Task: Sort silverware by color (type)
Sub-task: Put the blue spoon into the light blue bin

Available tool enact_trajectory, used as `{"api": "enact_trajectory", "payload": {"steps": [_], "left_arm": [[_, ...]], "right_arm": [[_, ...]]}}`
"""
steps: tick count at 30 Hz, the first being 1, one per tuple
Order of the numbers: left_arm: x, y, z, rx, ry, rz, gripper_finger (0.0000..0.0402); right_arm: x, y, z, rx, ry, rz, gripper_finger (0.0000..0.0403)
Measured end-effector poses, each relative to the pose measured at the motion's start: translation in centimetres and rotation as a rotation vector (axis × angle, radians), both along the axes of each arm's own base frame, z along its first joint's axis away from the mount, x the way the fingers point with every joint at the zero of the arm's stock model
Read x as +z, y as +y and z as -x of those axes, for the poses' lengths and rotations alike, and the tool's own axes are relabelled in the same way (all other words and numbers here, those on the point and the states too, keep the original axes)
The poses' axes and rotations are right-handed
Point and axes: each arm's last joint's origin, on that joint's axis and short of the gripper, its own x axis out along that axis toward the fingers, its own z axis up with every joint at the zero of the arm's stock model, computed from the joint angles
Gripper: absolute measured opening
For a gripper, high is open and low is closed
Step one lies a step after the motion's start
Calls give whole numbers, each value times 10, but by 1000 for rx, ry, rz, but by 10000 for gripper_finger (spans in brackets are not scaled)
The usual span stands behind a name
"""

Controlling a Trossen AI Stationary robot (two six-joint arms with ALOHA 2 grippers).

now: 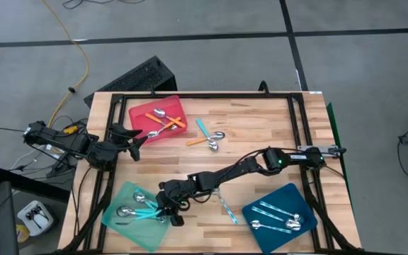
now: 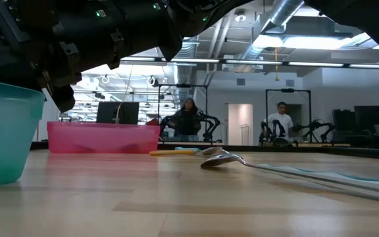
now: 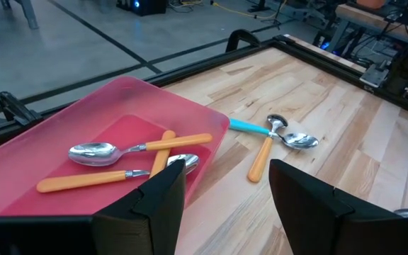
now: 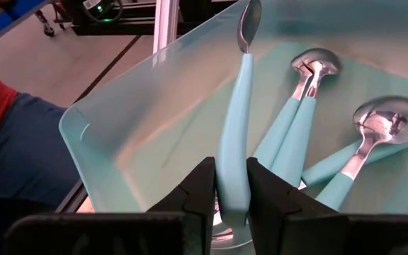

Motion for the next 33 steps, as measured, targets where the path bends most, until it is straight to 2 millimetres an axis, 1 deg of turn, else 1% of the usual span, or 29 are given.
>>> {"api": "enact_trajectory", "payload": {"steps": [33], "left_arm": [[0, 0, 0, 0, 2, -2, 190]], "right_arm": [[0, 0, 0, 1, 4, 0, 94]]}}
